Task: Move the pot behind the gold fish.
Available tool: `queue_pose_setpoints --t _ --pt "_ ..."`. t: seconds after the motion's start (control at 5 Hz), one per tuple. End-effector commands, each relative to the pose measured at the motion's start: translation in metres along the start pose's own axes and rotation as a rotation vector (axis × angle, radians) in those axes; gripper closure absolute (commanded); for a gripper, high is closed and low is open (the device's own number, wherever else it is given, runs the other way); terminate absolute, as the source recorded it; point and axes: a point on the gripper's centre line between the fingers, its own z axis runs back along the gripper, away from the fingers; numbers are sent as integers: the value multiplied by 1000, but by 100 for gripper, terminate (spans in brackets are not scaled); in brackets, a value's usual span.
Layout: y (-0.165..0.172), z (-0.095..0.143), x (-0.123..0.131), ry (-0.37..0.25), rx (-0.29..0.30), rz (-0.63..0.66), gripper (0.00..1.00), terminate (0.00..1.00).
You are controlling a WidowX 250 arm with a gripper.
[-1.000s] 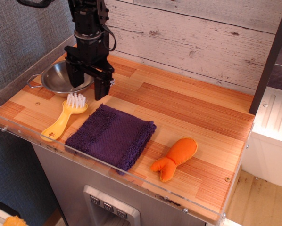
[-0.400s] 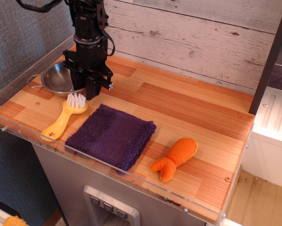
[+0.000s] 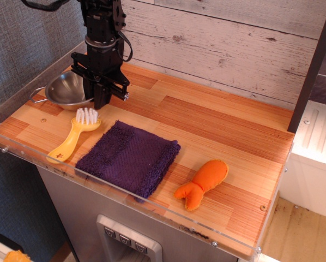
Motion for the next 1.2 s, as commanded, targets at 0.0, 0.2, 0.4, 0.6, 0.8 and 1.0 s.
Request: queue_pose_setpoints --t 0.0,0.2,0.4,0.6,0.8,1.0 --pt "8 48 -11 -92 32 -41 100 0" --pt "-1 95 -17 -183 56 -20 100 0" --pt "-30 138 -16 -235 69 -31 100 0" --pt "-73 152 4 -278 0 -151 100 0" --pt "-122 149 26 -274 -42 -221 100 0" --pt "-174 133 39 -236 -39 -282 100 0"
